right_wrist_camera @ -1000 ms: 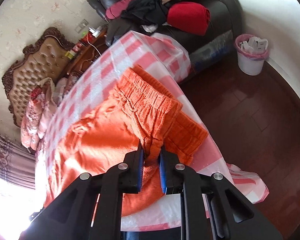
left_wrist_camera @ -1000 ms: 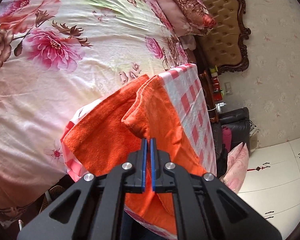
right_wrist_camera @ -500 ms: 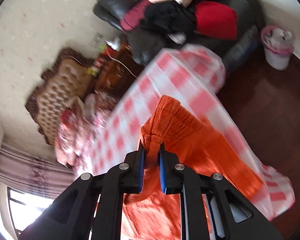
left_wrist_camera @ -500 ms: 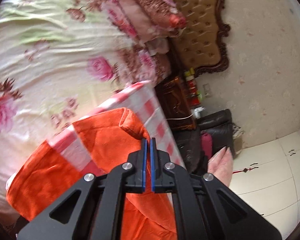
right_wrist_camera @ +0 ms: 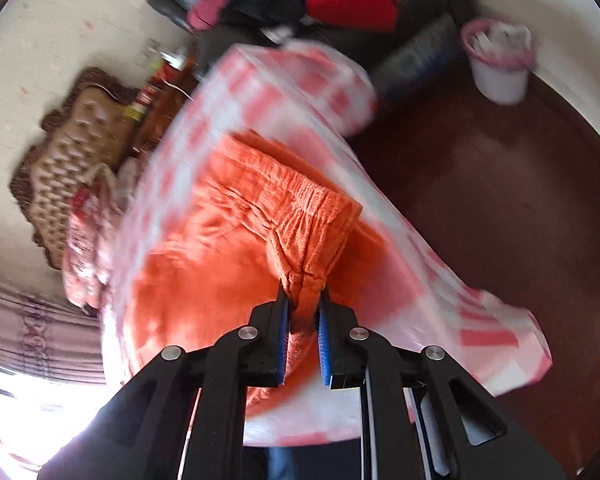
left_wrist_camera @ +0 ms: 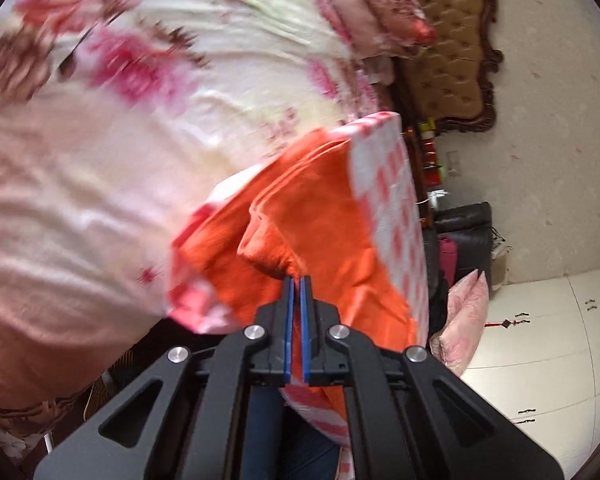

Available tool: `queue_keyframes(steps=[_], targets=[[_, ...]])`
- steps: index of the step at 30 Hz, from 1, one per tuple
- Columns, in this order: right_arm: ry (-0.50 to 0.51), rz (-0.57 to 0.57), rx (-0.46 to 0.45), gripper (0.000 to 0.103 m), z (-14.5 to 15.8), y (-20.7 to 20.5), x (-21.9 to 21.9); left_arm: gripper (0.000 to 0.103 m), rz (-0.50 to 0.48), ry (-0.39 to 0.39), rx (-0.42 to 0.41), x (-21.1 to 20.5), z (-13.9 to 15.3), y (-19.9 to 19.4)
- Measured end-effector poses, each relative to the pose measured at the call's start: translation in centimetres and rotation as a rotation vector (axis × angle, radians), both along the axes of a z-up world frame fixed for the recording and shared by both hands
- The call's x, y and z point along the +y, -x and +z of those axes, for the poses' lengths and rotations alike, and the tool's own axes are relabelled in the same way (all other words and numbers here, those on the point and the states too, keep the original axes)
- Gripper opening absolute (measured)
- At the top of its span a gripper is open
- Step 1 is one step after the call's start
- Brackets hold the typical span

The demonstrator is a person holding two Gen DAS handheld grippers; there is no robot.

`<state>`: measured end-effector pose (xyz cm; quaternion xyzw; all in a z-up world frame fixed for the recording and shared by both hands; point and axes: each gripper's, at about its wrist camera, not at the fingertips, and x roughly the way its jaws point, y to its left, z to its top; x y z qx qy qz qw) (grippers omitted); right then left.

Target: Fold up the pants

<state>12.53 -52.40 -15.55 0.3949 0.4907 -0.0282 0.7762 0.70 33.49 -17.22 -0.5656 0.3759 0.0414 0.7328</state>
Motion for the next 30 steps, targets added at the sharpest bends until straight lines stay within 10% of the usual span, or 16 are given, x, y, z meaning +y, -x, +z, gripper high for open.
queue_keyframes(steps=[17, 26, 30], targets=[[0.222, 0.047, -0.034, 0.012, 2.3, 1.0, 2.5, 0.002, -0.04, -0.098, -0.105, 0.1, 5.3, -2.7], [0.346, 0.07, 0.011, 0.013, 1.3, 1.0, 3.7, 0.003, -0.051, -0.076, 0.029, 0.3, -0.3, -0.7], [0.418, 0.1, 0.031, 0.013, 1.4, 0.6, 4.6, 0.034, 0.001, -0.168, 0.067, 1.7, 0.3, 0.3]])
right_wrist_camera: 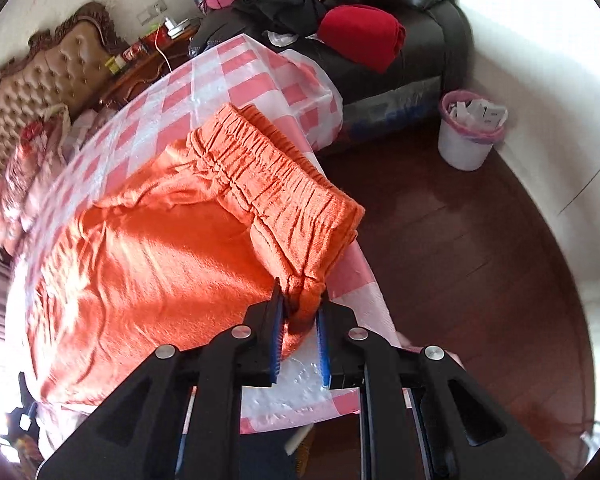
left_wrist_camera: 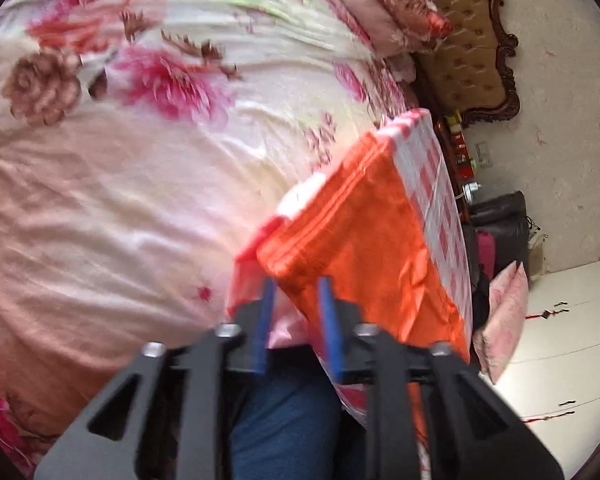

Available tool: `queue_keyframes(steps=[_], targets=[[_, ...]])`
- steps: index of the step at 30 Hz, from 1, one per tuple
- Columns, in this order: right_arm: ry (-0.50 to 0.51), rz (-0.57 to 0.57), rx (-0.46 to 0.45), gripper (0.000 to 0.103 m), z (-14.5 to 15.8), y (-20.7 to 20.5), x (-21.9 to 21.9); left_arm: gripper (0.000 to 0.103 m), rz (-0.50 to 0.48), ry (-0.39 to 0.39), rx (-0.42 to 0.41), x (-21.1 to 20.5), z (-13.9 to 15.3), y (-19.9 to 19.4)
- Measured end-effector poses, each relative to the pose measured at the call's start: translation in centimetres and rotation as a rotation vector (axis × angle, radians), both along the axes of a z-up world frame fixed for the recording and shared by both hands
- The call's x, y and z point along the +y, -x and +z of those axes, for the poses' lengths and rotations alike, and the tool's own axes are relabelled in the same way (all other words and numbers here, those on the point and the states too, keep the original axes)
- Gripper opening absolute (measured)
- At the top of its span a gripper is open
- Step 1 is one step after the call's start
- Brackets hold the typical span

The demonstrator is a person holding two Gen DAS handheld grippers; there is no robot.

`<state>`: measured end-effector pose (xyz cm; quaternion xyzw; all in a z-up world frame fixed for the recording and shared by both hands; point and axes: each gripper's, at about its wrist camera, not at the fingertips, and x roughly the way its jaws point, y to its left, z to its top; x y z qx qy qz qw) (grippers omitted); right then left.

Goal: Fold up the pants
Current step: 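Open both tools and lift them off the folded pants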

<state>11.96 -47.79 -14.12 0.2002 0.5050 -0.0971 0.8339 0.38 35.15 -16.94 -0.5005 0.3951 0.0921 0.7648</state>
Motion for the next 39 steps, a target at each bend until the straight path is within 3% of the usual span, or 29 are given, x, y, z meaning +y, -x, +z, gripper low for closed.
queue_keyframes(steps=[4, 7, 8, 10, 12, 18, 20, 22, 25, 28, 34, 36, 37, 39], targets=[[0.075, 0.011, 0.033, 0.015, -0.5, -0.3, 0.7, 0.034, -0.043, -0.181, -0.083, 1.1, 4.0, -2.2], [0.122, 0.013, 0.05, 0.019, -0.9, -0.5, 1.3, 0.034, -0.214, -0.399, -0.163, -0.3, 6.6, -6.8], [0.129, 0.012, 0.052, 0.02, -1.0, -0.5, 1.4, 0.034, -0.306, -0.478, -0.153, -1.2, 6.7, -8.9], [0.134, 0.007, 0.056, 0.02, -1.1, -0.6, 1.4, 0.034, -0.419, -0.559, -0.12, -2.2, 6.0, -12.0], [0.137, 0.002, 0.06, 0.026, -1.2, -0.5, 1.4, 0.034, -0.482, -0.614, -0.088, -2.8, 5.2, -14.4], [0.147, -0.008, 0.074, 0.03, -1.2, -0.5, 1.1, 0.032, -0.59, -0.679, -0.003, -3.4, 2.7, -17.9], [0.151, -0.008, 0.079, 0.03, -1.2, -0.6, 1.2, 0.023, -0.596, -0.719, 0.022, -3.6, 2.4, -18.3], [0.158, -0.011, 0.084, 0.03, -1.3, -0.8, 1.3, 0.006, -0.597, -0.695, 0.004, -3.5, 3.2, -18.4], [0.167, -0.012, 0.09, 0.03, -1.2, -0.8, 1.5, 0.006, -0.584, -0.749, -0.041, -3.7, 5.5, -17.6], [0.186, -0.009, 0.098, 0.031, -1.0, -0.9, 1.8, 0.006, -0.504, -0.721, -0.068, -2.0, 7.2, -17.3], [0.2, 0.015, 0.097, 0.033, -0.8, -1.1, 2.7, 0.006, -0.483, -0.673, 0.051, -0.4, 3.7, -19.0], [0.227, 0.027, 0.099, 0.046, -0.7, -1.0, 3.1, 0.008, -0.486, -0.652, 0.072, -0.5, 2.6, -19.2], [0.257, 0.031, 0.103, 0.05, -0.8, -0.9, 3.3, 0.013, -0.474, -0.643, 0.089, -0.3, 2.3, -19.3], [0.295, 0.034, 0.107, 0.055, -0.9, -0.9, 3.3, 0.01, -0.414, -0.655, 0.117, 0.5, 2.4, -18.6]])
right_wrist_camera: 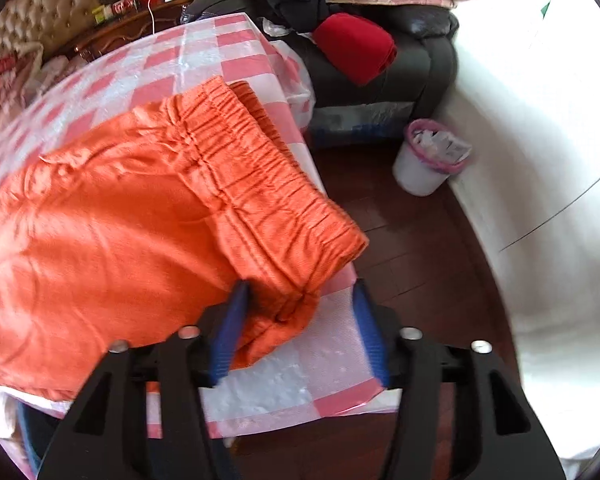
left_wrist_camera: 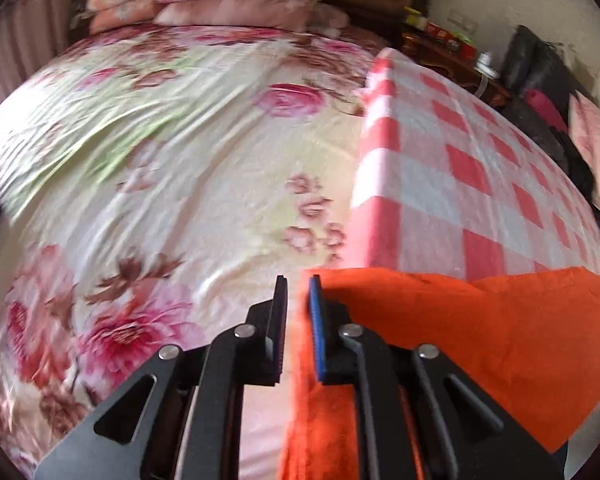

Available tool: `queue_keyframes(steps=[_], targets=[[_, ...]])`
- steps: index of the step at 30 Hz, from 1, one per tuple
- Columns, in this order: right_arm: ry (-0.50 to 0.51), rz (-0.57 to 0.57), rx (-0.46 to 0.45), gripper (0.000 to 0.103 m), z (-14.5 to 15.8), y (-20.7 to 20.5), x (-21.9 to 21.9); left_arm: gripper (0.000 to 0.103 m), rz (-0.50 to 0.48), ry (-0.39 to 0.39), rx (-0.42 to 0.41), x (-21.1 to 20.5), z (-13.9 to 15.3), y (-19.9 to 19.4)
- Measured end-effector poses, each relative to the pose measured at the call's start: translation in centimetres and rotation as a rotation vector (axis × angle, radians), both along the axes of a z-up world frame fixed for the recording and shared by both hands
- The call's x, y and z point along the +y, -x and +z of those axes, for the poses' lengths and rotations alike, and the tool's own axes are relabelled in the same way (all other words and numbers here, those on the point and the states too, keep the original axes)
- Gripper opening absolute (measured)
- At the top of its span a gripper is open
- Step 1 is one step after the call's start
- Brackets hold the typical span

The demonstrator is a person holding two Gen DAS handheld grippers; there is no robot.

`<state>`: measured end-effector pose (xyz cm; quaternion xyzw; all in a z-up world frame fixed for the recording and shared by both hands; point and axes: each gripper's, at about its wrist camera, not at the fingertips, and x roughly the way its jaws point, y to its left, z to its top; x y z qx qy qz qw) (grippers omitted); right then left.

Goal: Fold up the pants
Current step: 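Open both tools and lift them off the folded pants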

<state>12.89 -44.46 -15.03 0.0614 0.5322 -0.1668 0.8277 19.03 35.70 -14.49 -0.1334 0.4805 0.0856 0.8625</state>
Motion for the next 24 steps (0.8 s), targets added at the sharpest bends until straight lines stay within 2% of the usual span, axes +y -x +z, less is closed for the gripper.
queue_keyframes(steps=[3, 5, 6, 9, 14, 19, 21, 24], targets=[[-0.015, -0.005, -0.013, 0.059, 0.0, 0.2, -0.3, 0.012, 0.11, 0.146, -0.103, 2.3, 1.7, 4.4], [0.0, -0.016, -0.029, 0.064, -0.2, 0.6, -0.4, 0.025, 0.163, 0.228, -0.157, 2.9, 1.9, 8.9], [0.003, -0.02, -0.034, 0.067, -0.2, 0.7, -0.4, 0.03, 0.18, 0.258, -0.165, 2.8, 1.8, 10.6], [0.022, -0.042, -0.05, 0.071, -0.4, 0.9, -0.4, 0.03, 0.222, 0.336, -0.159, 1.9, 0.1, 15.7], [0.077, -0.043, -0.042, 0.073, -0.2, 0.6, 0.3, 0.03, 0.262, 0.538, -0.177, 0.7, -2.3, 18.2], [0.053, -0.053, -0.052, 0.074, -0.3, 1.0, 0.2, 0.026, 0.284, 0.611, -0.174, 0.5, -3.5, 17.4], [0.046, -0.054, -0.054, 0.075, -0.3, 1.1, 0.1, 0.013, 0.286, 0.576, -0.173, 0.2, -3.0, 17.4], [0.048, -0.049, -0.053, 0.075, -0.3, 1.1, 0.1, 0.011, 0.291, 0.489, -0.182, 0.0, -0.8, 18.3]])
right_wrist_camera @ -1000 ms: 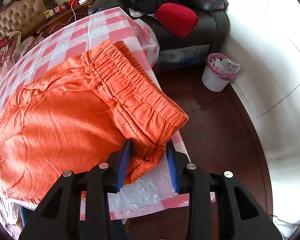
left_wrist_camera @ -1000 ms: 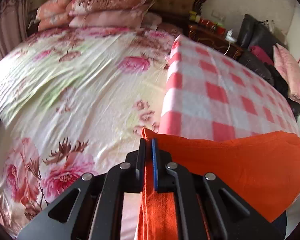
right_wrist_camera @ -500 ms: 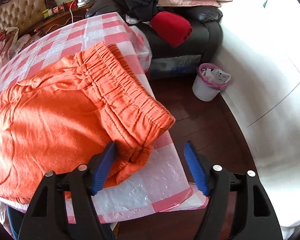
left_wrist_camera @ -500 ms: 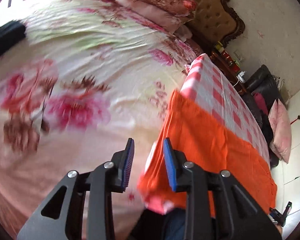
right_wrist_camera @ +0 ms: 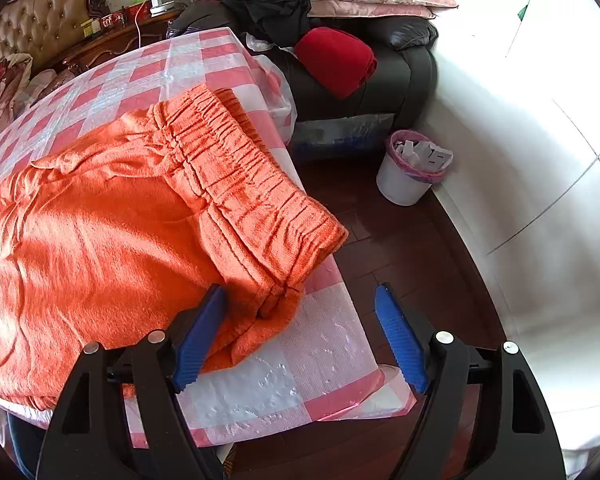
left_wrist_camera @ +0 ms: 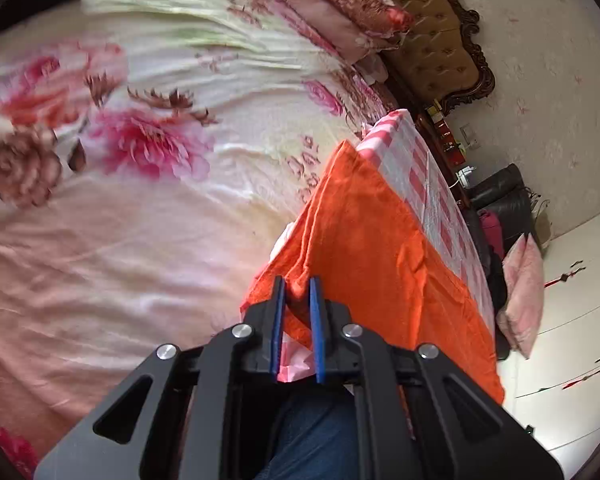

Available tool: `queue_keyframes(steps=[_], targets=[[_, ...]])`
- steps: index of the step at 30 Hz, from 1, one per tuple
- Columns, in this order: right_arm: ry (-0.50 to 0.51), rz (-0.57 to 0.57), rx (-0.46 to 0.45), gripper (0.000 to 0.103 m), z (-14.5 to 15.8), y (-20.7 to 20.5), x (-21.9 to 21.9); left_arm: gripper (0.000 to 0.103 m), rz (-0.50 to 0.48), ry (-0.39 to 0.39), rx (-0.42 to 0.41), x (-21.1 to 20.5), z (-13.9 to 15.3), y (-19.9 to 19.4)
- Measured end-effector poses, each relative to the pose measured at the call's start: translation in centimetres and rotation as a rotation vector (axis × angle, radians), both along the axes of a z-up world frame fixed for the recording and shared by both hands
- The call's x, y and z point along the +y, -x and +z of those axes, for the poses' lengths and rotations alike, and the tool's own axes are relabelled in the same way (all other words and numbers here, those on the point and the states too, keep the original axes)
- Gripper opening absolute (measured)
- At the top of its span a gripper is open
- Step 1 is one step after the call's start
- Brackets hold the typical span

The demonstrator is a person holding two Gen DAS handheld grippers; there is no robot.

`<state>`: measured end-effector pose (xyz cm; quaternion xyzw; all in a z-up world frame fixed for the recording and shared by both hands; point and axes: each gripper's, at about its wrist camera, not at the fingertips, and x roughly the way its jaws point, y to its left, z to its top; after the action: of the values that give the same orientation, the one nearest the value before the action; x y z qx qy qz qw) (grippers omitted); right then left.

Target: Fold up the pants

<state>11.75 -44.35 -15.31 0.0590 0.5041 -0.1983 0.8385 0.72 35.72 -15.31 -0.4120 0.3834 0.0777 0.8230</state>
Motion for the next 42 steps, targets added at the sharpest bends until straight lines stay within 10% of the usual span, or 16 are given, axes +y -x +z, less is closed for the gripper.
queue_keyframes(steps=[5, 9, 15, 19, 24, 27, 30, 36, 42], targets=[[0.024, 0.009, -0.001, 0.075, 0.0, -0.1, 0.5, 0.011, -0.016, -0.146, 0.033, -1.4, 2.1, 0.0], [0.019, 0.015, -0.007, 0.076, 0.0, 0.1, 0.4, 0.012, 0.004, -0.09, 0.127, -0.7, -1.1, -0.5], [0.033, 0.018, -0.02, 0.08, 1.9, 2.5, -0.1, 0.019, 0.053, -0.318, 0.119, -2.6, 2.2, 0.3], [0.008, 0.041, -0.155, 0.08, 5.4, 3.3, -0.4, 0.063, -0.087, -0.547, -0.091, -10.9, 7.4, -3.0], [-0.011, 0.113, -0.238, 0.077, 7.3, -1.3, 0.8, 0.063, -0.409, -0.522, -0.133, -24.4, 8.1, -11.7], [-0.018, 0.187, -0.193, 0.066, 6.4, -5.8, 2.6, 0.037, -0.562, -0.427, -0.11, -31.7, 6.7, -16.5], [-0.019, 0.294, -0.164, 0.055, 5.3, -9.6, 5.4, 0.036, -0.684, -0.431, -0.122, -38.5, 5.6, -19.5], [0.05, 0.441, -0.134, 0.054, 2.2, -14.5, 11.6, 0.036, -0.742, -0.503, -0.041, -45.8, 2.0, -24.8], [0.069, 0.335, -0.141, 0.06, -0.6, -15.0, 10.5, 0.036, -0.754, -0.598, -0.057, -47.0, 1.3, -26.5]])
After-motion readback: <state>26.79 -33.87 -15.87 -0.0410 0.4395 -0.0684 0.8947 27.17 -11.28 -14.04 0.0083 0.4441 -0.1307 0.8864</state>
